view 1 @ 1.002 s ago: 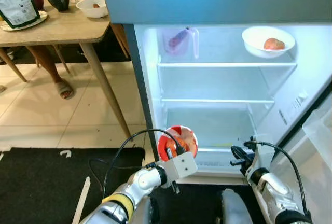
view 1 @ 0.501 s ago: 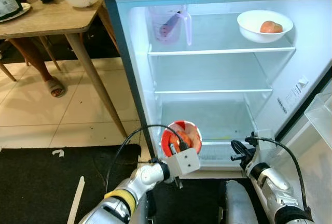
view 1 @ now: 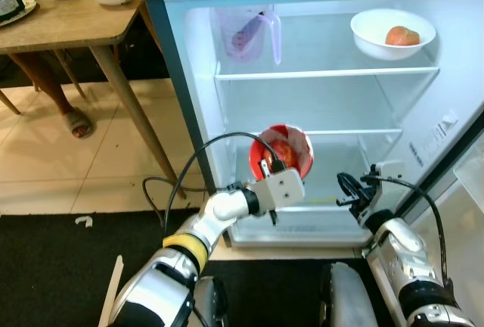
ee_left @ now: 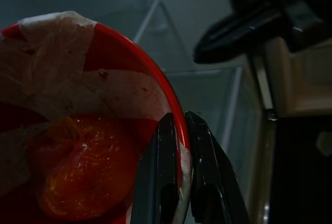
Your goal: Restocking fridge
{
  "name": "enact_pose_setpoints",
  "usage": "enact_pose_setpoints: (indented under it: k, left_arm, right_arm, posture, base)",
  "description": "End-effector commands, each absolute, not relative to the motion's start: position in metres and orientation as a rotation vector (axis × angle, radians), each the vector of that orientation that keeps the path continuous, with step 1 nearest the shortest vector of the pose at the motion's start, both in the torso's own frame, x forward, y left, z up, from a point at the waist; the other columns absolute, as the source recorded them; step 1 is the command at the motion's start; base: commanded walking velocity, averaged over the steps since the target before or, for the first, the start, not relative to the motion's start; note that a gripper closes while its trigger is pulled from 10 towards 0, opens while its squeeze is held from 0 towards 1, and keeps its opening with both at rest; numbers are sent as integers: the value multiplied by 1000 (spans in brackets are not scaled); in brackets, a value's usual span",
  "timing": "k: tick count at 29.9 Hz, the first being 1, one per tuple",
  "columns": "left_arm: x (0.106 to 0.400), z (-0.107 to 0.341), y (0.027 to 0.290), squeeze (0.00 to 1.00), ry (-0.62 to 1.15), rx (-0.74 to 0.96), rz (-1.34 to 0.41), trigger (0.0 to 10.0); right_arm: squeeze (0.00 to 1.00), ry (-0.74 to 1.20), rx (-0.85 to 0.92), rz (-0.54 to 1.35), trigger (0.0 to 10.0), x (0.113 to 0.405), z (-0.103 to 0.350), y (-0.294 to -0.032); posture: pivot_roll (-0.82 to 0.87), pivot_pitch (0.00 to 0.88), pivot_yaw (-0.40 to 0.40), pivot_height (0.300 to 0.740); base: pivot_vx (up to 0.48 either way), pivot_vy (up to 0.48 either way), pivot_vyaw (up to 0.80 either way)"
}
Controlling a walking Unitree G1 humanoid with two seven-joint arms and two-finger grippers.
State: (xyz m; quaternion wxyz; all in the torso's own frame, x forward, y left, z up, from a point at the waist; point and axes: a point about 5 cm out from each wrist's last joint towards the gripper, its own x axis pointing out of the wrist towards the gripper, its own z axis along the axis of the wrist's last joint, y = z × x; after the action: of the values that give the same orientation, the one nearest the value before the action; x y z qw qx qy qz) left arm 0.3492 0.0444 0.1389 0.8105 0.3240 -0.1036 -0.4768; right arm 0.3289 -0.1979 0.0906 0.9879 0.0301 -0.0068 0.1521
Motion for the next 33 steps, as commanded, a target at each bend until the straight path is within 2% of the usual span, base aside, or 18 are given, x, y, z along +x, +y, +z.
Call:
enact_pose_setpoints:
  k: [1, 7, 13, 19, 29, 33]
  left_arm:
    - [356, 155, 49, 0, -260, 698, -999, 10000]
    - [371, 188, 47, 0, -290, 721, -965, 10000]
    - [373, 194, 43, 0, -270, 696, -984, 10000]
    - [375, 200, 39, 0, -263, 697, -1000, 10000]
    - [373, 210, 28, 0, -283, 763, -1060, 10000]
    - [377, 229, 27, 0, -308, 787, -1049, 10000]
  right_arm:
    - [0, -20, 41, 301, 10000, 327, 91, -198]
    - [0, -201, -21, 273, 10000, 330, 132, -206]
    - [0, -204, -50, 269, 10000, 328, 139, -207]
    - [0, -183, -50, 245, 10000, 329, 140, -208]
    - [0, -246, -43, 251, 10000, 325, 154, -204]
    - [0, -304, -59, 252, 10000, 323, 170, -205]
  posture:
    - [-81, 196, 60, 580]
    - [-85, 213, 71, 580]
    - [-78, 231, 80, 580]
    - [-78, 233, 87, 560]
    - [-82, 239, 97, 555]
    - [-80, 243, 100, 555]
  base:
    - [0, 0, 0]
    - [0, 0, 0]
    - [0, 0, 0]
    - [0, 0, 0]
    - [0, 0, 0]
    - [0, 0, 0]
